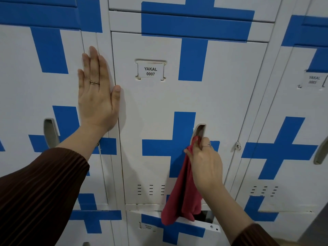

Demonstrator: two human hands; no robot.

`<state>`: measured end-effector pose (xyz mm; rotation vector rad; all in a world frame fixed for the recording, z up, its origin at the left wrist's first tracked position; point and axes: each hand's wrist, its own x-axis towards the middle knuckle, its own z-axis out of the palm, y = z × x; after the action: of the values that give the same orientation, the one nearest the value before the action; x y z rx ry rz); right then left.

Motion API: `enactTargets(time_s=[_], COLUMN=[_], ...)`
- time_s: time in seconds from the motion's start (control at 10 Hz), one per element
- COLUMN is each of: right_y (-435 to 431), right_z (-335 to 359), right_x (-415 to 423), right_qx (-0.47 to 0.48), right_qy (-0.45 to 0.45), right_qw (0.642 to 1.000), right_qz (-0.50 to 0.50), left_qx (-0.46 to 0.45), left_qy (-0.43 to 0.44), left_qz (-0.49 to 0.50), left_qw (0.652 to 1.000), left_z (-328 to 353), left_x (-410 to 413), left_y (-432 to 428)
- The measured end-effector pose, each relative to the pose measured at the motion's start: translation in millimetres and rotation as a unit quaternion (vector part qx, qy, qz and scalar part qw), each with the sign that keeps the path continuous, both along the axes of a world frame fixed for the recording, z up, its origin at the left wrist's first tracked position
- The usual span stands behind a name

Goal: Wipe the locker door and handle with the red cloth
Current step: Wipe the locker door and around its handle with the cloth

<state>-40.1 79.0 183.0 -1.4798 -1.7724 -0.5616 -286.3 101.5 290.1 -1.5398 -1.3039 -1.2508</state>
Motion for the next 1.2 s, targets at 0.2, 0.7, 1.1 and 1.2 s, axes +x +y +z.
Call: enactTargets(time_s=[0.2,0.7,1.1,1.2], right_y=[-4.7,2.0,-16.1,-9.7], right_z=[-26.2,28.9,-16.2,-9.1], right_x=[8.3,-4.4,8.6,10.9], right_qx=[-0.054,0.034,-0.171,-0.178], right_qy=[0.028,0.246,0.010,0.037], right_qw=[0.998,0.964,0.984,0.982], right_qz=[0.035,0.093,0.036,0.044], left_qx=[0.001,0.004,0.001,0.000], left_qy=[0.001,0.001,0.002,0.001], left_qz=[0.004,-0.002,-0.001,0.002], left_qw=[1.000,1.000,1.000,1.000], left_z=[0.1,-0.1,0.1,-0.1], left_x=[-0.4,-1.0,-0.5,-0.5], left_y=[0.2,2.0,1.1,0.6])
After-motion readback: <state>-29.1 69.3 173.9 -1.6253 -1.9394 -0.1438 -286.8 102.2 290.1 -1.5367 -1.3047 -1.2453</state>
